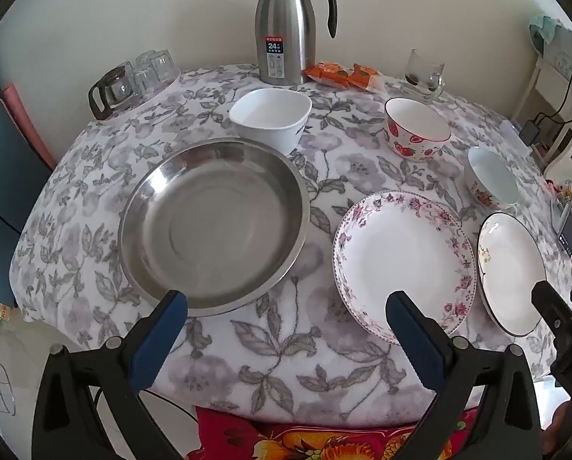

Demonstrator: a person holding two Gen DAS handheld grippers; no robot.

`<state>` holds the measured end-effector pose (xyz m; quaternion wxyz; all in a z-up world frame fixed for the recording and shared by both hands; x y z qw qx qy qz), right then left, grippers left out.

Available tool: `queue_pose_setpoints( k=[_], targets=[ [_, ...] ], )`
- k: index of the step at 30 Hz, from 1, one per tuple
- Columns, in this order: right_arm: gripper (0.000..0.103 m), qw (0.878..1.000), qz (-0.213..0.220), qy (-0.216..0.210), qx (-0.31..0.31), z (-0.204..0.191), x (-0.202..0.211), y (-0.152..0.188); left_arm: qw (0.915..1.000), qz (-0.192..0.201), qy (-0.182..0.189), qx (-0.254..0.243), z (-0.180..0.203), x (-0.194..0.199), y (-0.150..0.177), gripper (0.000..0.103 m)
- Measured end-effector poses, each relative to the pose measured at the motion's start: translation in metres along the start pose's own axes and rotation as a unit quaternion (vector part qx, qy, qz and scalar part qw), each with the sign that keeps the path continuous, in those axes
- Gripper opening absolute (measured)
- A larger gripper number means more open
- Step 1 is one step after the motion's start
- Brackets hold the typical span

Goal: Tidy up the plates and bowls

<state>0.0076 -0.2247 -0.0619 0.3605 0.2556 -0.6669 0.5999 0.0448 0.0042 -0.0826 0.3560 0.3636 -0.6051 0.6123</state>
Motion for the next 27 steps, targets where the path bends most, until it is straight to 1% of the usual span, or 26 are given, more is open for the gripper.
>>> queue_pose_setpoints(
  k=[27],
  targets=[
    [0.103, 1.0, -0.008, 0.004, -0.007, 0.0033, -0.0048, 0.0025, 0.9996, 0.001, -0.028, -0.001, -0.0051, -0.0005, -0.0003, 0.103]
  ],
)
Point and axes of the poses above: each gripper's, at about its wrist camera, not at the fingertips, and x roughly against the way its jaws point, z to its right, y to its underside, the point moved 9 cm from there along -x, roughly the way its jaws point, and after that the axes turned 4 degrees about x, right-handed, at the moved point
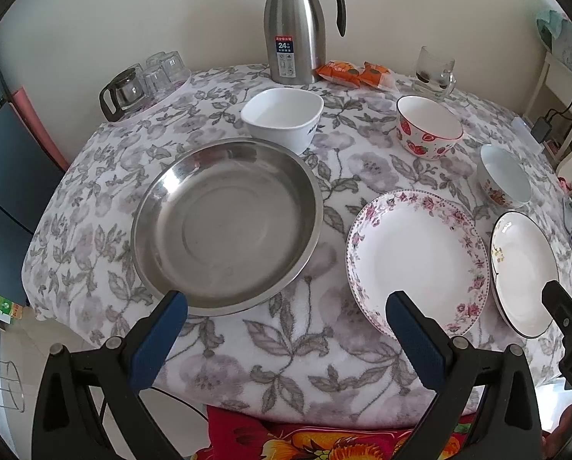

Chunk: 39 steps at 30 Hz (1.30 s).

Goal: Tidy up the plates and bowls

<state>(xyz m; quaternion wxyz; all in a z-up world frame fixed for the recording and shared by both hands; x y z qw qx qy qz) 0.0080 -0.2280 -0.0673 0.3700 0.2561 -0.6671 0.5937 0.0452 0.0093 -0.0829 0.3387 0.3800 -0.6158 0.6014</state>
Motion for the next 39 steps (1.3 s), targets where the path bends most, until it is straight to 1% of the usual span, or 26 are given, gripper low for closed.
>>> queue_pose_setpoints(
  k=[15, 39],
  targets=[
    [0.103, 1.0, -0.001, 0.0, -0.001, 0.0007, -0.0018, 0.0005, 1.0, -0.002, -0.009, -0.002, -0.0009, -0.0008, 0.0004, 0.103],
    [0.103, 1.0, -0.006, 0.002, -0.001, -0.0008, -0.0043, 0.0018, 0.9999, -0.004, -0.009, -0.001, -0.0028, -0.0011, 0.0009, 0.103]
  ],
)
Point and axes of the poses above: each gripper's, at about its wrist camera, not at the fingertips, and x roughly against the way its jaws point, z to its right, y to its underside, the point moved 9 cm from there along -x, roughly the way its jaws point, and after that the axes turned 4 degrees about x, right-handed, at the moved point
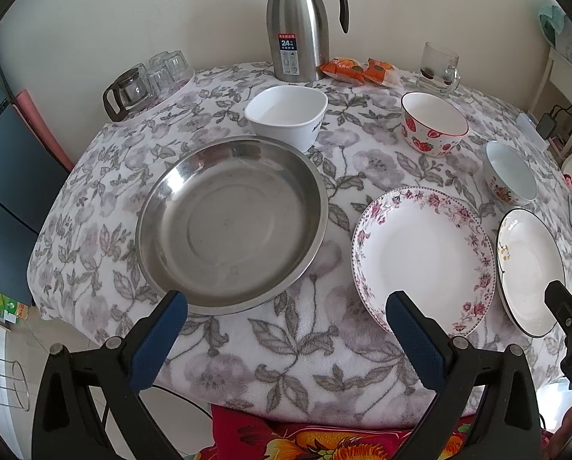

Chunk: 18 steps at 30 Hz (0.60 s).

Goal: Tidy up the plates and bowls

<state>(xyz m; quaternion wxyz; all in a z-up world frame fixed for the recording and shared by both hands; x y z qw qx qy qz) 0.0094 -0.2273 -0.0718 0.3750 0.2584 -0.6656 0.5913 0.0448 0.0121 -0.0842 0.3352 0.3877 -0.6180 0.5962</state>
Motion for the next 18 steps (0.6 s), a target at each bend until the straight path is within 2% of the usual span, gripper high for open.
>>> queue_pose_setpoints(
  k=[18],
  targets=[
    [0.103, 1.0, -0.002, 0.002, 0.001, -0.001, -0.0011, 0.0004, 1.0, -0.001, 0.0, 0.0, 0.0001, -0.0008, 0.001, 0.103]
  ],
)
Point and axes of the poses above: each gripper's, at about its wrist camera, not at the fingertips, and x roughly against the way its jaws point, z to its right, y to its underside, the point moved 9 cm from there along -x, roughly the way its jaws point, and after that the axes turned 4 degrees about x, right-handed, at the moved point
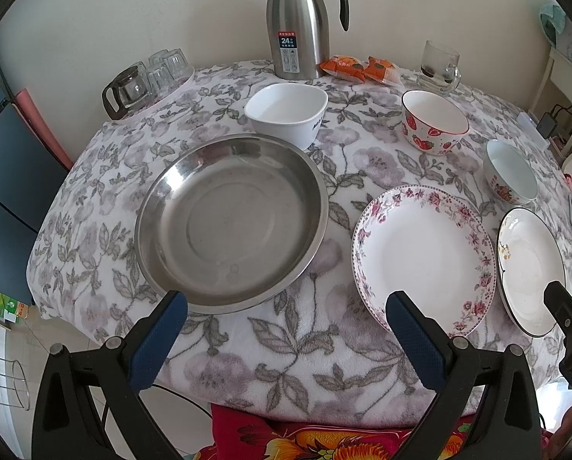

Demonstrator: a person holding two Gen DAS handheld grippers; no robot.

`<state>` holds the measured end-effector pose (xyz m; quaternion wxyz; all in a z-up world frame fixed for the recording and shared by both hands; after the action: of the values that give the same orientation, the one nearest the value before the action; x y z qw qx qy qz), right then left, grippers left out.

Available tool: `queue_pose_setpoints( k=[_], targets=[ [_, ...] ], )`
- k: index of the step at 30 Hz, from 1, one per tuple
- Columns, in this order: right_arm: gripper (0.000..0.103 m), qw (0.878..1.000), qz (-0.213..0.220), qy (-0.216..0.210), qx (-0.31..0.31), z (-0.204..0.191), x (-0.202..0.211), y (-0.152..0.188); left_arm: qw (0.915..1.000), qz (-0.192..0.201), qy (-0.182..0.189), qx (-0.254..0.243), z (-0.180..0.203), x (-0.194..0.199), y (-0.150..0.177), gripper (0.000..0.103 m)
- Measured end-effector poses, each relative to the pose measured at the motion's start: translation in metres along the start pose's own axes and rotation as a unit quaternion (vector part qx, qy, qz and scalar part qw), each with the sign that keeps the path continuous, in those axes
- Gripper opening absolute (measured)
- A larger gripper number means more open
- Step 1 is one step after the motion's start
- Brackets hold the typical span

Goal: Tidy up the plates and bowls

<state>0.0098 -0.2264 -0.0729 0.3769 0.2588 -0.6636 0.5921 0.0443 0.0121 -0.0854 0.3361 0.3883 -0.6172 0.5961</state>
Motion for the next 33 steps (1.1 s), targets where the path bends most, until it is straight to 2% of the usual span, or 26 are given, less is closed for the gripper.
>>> queue_pose_setpoints(
  k=[4, 6, 10, 12, 22, 25, 28, 33],
  targets=[
    [0.103, 1.0, 0.003, -0.011, 0.007, -0.005, 0.0, -0.001, 0.9997, 0.0, 0.02, 0.009, -0.001, -0.002, 0.0, 0.103],
    [0.103, 0.999, 0.013, -0.029, 0.02, -0.014, 0.002, -0.005, 0.9992, -0.003, 0.035, 0.02, -0.007, -0.005, -0.002, 0.103],
    [0.103, 0.998, 0.024, -0.049, 0.039, -0.035, 0.003, -0.016, 0.9988, 0.021, 0.014, 0.042, -0.035, -0.005, -0.02, 0.103],
    [0.103, 0.997, 0.021, -0.066, 0.044, -0.05, 0.003, -0.023, 0.9975, 0.025, 0.016, 0.063, -0.052, -0.006, -0.027, 0.103],
    [0.103, 0.988, 0.023, -0.11, 0.102, -0.126, -0.008, -0.048, 0.9853, 0.016, 0.008, 0.17, -0.147, -0.033, -0.042, 0.103],
    [0.103, 0.986, 0.021, -0.135, 0.1, -0.143, -0.014, -0.052, 0.9826, 0.021, 0.003, 0.184, -0.166, -0.041, -0.042, 0.103],
    [0.103, 0.984, 0.02, -0.131, 0.117, -0.158, -0.023, -0.054, 0.9803, 0.033, -0.003, 0.195, -0.183, -0.049, -0.043, 0.103],
    [0.097, 0.981, 0.002, -0.146, 0.128, -0.183, -0.043, -0.052, 0.9735, 0.045, 0.022, 0.223, -0.205, -0.066, -0.042, 0.103]
  ],
)
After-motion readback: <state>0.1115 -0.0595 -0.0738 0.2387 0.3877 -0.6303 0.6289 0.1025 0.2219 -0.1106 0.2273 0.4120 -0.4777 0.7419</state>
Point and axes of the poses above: each gripper's, at about its wrist camera, not at the fingertips, and x roughly against the way its jaws point, z to its right, y to its underside, the point moved 9 cm from there along -x, roughly the way its jaws point, and after that the axes turned 4 degrees about x, right-handed, at the moved point
